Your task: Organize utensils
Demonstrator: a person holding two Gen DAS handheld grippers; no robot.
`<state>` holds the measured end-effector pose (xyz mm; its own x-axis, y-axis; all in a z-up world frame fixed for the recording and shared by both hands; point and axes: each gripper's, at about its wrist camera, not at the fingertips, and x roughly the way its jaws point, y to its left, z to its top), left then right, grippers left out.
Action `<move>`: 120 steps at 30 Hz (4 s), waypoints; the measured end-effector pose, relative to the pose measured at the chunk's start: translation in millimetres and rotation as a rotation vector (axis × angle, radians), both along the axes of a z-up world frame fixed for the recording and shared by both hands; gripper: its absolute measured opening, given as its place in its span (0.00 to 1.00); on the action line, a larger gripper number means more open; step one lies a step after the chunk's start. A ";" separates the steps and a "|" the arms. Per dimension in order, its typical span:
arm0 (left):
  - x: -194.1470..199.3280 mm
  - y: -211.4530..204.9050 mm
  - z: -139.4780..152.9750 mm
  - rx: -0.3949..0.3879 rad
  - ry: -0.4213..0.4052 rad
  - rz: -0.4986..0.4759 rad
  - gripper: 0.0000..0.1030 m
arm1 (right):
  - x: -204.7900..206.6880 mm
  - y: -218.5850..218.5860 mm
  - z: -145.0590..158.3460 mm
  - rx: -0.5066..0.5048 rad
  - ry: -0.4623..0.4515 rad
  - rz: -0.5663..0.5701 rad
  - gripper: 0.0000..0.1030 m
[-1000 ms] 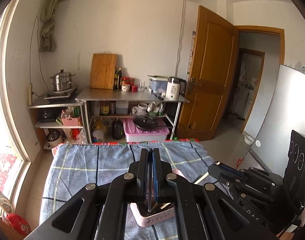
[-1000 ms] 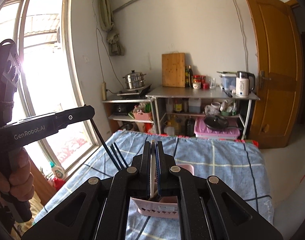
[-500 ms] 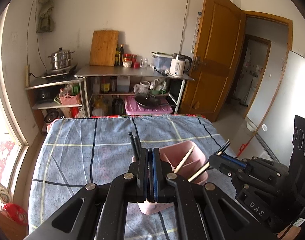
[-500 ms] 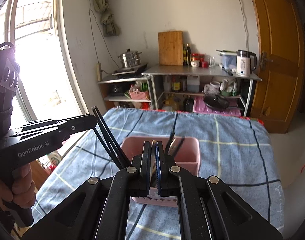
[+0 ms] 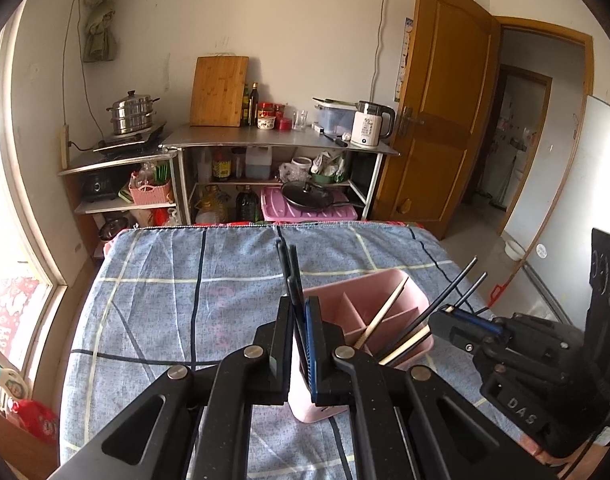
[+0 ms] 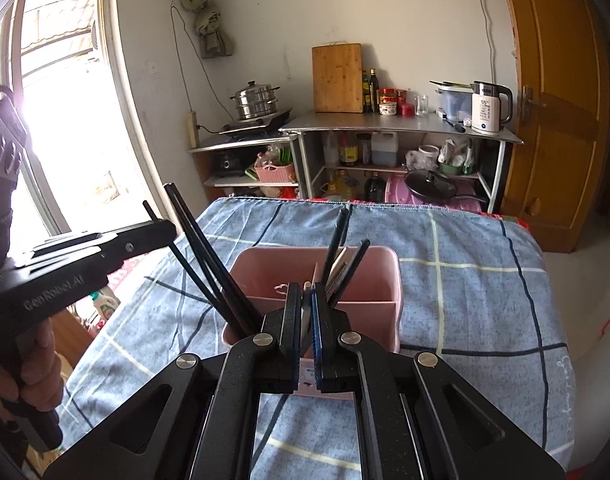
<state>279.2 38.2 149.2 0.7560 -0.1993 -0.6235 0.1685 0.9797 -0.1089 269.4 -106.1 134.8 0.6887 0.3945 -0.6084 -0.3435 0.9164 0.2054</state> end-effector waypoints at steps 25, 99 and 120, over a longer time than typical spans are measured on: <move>-98.1 -13.3 50.2 0.053 -0.188 0.062 0.19 | -73.4 -17.1 33.3 0.013 -0.119 0.002 0.19; -252.6 -27.8 -81.6 0.054 -0.202 0.102 0.27 | -223.6 -40.6 -54.3 -0.040 -0.108 -0.029 0.22; -255.2 -26.7 -85.8 0.064 -0.203 0.105 0.27 | -223.4 -39.6 -57.2 -0.045 -0.099 -0.019 0.22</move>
<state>24.0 11.5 63.4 0.8817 -0.0783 -0.4653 0.0778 0.9968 -0.0203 46.0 -145.7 77.5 0.7534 0.3549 -0.5536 -0.3429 0.9304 0.1298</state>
